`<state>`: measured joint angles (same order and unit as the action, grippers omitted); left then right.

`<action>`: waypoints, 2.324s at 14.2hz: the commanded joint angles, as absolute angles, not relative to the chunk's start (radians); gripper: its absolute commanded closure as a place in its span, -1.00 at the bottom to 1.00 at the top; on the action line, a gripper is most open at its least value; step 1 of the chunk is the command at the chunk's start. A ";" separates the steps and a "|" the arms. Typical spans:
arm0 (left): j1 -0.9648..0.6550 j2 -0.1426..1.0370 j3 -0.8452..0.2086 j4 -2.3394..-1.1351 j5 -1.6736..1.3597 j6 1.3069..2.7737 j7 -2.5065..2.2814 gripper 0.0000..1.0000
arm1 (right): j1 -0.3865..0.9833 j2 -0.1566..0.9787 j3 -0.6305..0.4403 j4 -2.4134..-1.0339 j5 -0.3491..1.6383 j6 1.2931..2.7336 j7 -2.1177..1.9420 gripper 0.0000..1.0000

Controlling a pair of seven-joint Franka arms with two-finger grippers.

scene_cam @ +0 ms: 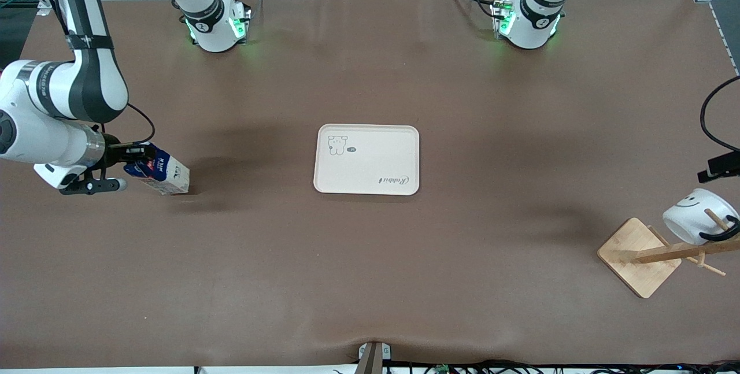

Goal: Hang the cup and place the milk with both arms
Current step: 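Hang the mug handle on the stand peg while the right gripper lowers milk, then release the mug and milk carton and raise both grippers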

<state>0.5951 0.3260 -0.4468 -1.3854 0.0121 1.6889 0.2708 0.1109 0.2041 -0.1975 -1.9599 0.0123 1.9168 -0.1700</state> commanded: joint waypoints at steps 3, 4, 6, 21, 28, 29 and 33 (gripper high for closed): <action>0.597 0.238 -0.589 -1.413 0.113 1.562 0.028 -1.00 | 0.086 0.164 -0.183 -2.059 -0.009 1.999 -0.178 1.00; 0.597 0.238 -0.627 -1.410 0.150 1.539 -0.024 -1.00 | 0.084 0.164 -0.183 -2.072 -0.012 2.009 -0.178 1.00; 0.597 0.238 -0.661 -1.402 0.192 1.529 -0.037 -1.00 | 0.080 0.166 -0.183 -2.089 -0.014 2.037 -0.178 1.00; 0.595 0.206 -0.718 -1.374 0.181 1.471 -0.038 -1.00 | 0.072 0.170 -0.179 -2.076 -0.009 1.997 -0.170 -1.00; 0.383 0.106 -0.530 -1.388 0.161 1.433 -0.028 -1.00 | 0.086 0.161 -0.172 -2.013 0.023 1.892 -0.163 -1.00; 0.317 0.089 -0.456 -1.397 0.141 1.428 -0.029 -1.00 | 0.086 0.163 -0.172 -1.985 0.029 1.864 -0.163 -1.00; 0.120 0.029 -0.217 -1.446 0.063 1.428 -0.021 -1.00 | 0.097 0.173 -0.172 -1.830 0.038 1.740 -0.166 -1.00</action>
<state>0.1864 0.0850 -0.3077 -1.3933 0.0972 1.4294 -0.0349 0.0985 0.1803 -0.1772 -1.9033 0.0201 1.7988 -0.1685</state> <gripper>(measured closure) 0.000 0.000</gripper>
